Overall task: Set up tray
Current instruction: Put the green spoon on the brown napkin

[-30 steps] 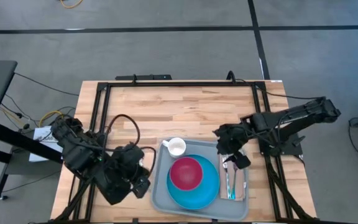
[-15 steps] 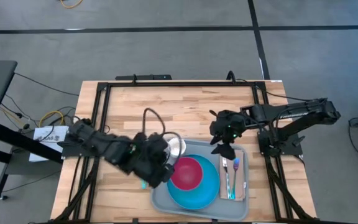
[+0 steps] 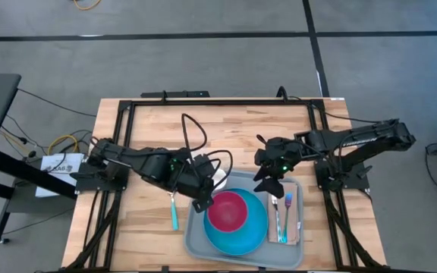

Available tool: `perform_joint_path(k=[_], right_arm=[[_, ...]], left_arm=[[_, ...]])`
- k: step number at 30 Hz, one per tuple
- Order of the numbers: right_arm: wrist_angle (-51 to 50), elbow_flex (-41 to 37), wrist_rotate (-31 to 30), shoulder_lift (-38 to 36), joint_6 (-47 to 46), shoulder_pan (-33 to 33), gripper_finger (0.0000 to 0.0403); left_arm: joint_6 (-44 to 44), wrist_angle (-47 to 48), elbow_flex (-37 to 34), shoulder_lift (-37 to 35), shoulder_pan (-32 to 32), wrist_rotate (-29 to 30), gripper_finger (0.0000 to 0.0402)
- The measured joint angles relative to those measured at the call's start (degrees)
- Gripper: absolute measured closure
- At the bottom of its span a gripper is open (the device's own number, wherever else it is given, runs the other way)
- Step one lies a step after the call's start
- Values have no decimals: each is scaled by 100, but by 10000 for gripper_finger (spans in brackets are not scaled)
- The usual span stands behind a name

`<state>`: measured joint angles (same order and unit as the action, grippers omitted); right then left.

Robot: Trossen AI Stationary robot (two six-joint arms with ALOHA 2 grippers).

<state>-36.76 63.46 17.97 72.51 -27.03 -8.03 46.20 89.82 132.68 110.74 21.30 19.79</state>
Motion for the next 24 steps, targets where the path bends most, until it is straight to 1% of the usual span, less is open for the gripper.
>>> perform_joint_path(k=[4,7,11,15,17,20,22,24], right_arm=[[-1,0,-1,0,0,-24,179],[-1,-2,-3,0,0,-20,179],[-1,0,-1,0,-36,-22,179],[-11,-2,1,0,-413,-22,179],[-75,0,1,0,-446,-22,179],[-137,-4,-1,0,-450,-20,178],[-265,-4,-3,0,-452,-20,176],[-329,-4,-1,0,-452,-20,175]], left_arm=[[-235,-334,-248,-2,-84,-114,314],[-320,-328,-479,-2,-172,-157,289],[532,37,-668,7,-345,-257,269],[595,10,-704,-269,-398,-710,266],[743,12,-721,-552,-334,-541,267],[1098,37,-1109,-1070,-160,-24,271],[1595,-12,-1546,-1413,-23,418,273],[2160,28,-2239,-1805,201,744,274]])
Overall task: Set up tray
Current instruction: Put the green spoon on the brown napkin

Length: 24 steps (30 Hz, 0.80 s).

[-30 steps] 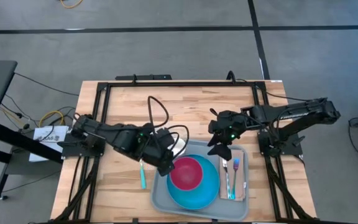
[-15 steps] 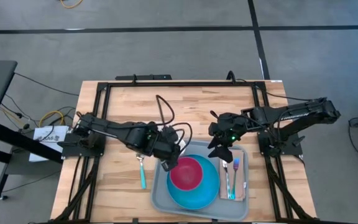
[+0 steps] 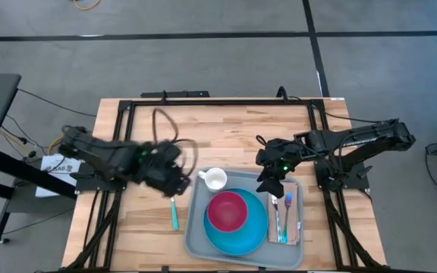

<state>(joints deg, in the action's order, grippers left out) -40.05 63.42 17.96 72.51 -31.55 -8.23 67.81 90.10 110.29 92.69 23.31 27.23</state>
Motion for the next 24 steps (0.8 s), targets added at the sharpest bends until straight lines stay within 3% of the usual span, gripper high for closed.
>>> perform_joint_path(k=[5,9,17,21,24], right_arm=[[15,0,-114,0,-2,50,178],[30,0,-455,0,0,134,180],[39,0,-457,0,-16,289,179],[47,0,-458,0,-147,267,180],[48,0,-455,-2,-149,260,179]], left_arm=[[2438,-108,-2099,-618,531,198,274],[4223,-1189,-3600,-754,792,-47,275],[4452,-4598,-5534,-754,784,-306,275],[4565,-4872,-5948,-754,772,-617,275],[4572,-4365,-6028,-754,774,-735,275]])
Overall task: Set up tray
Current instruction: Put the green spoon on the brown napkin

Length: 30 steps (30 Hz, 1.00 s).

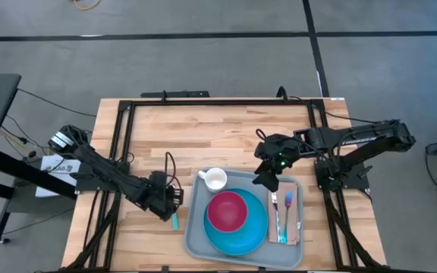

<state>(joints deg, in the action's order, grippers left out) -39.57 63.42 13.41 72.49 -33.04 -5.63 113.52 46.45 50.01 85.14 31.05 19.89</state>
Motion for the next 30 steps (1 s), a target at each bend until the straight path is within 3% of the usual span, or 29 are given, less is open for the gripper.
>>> perform_joint_path(k=[5,12,16,30], right_arm=[[23,0,-2,2,2,2,178],[22,0,-1,1,2,0,178],[21,0,0,2,0,0,178],[21,0,0,2,2,0,177]], left_arm=[[14,576,-166,0,-69,466,275],[-704,-822,-873,0,-279,464,275],[-656,-991,-1198,0,-385,405,275],[-860,-965,-1142,-682,-393,333,275]])
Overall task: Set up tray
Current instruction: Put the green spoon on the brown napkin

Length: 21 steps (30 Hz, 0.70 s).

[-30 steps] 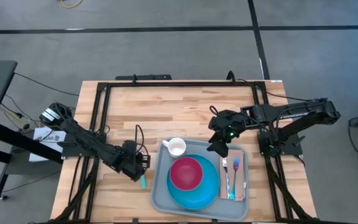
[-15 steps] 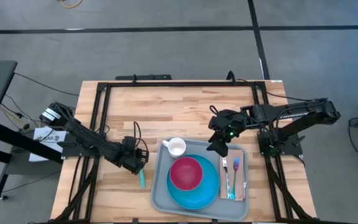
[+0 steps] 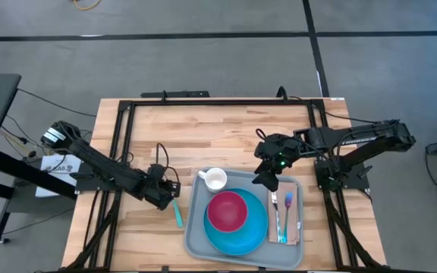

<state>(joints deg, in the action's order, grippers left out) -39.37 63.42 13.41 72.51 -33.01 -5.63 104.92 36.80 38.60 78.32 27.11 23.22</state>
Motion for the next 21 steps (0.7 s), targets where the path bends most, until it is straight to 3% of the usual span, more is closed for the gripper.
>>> perform_joint_path(k=[7,14,21], right_arm=[[1,0,0,0,0,0,177],[185,0,1,-1,0,0,177],[261,0,2,0,0,0,177]], left_arm=[[138,765,-53,-170,0,-202,275],[182,501,-54,-131,-28,285,275],[216,701,-55,-131,-26,311,275]])
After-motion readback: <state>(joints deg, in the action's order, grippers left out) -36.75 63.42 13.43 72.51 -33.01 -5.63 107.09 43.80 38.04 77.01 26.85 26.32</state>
